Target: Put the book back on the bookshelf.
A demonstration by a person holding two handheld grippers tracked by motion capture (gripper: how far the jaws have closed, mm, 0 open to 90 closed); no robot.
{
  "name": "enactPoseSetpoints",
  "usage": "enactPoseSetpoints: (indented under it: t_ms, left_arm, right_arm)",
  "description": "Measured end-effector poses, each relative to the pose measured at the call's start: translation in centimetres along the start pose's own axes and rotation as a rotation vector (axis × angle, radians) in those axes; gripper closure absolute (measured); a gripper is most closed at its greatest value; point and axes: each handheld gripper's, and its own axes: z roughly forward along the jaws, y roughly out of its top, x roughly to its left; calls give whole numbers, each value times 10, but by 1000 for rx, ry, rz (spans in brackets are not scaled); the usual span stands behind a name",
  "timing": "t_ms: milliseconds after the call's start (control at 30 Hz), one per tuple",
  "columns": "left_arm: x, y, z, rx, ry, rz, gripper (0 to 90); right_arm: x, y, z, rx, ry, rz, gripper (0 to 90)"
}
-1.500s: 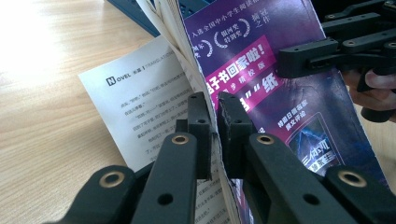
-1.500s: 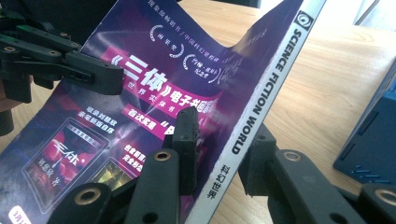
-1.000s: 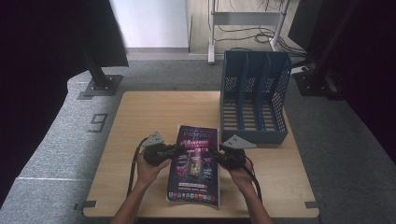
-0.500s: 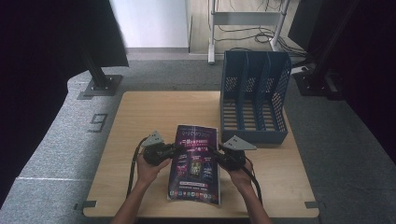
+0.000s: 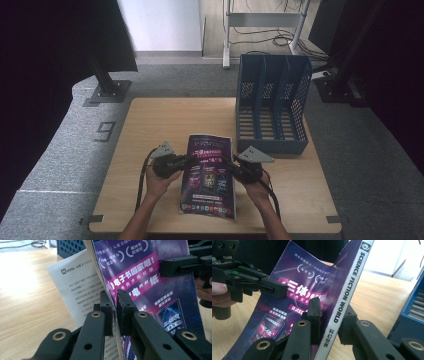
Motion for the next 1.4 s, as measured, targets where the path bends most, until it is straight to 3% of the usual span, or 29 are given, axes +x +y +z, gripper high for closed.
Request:
enactPoseSetpoints:
  t_ms: [567, 967, 1400]
  left_arm:
    - [-2, 4, -2, -16, 2, 24, 861]
    - [-7, 27, -16, -57, 37, 98, 864]
    - [-8, 46, -30, -122, 70, 121, 873]
  right_arm:
    - [-1, 1, -1, -9, -3, 3, 746]
    - [2, 15, -6, -79, 7, -14, 766]
    - [8, 31, -6, -115, 12, -52, 773]
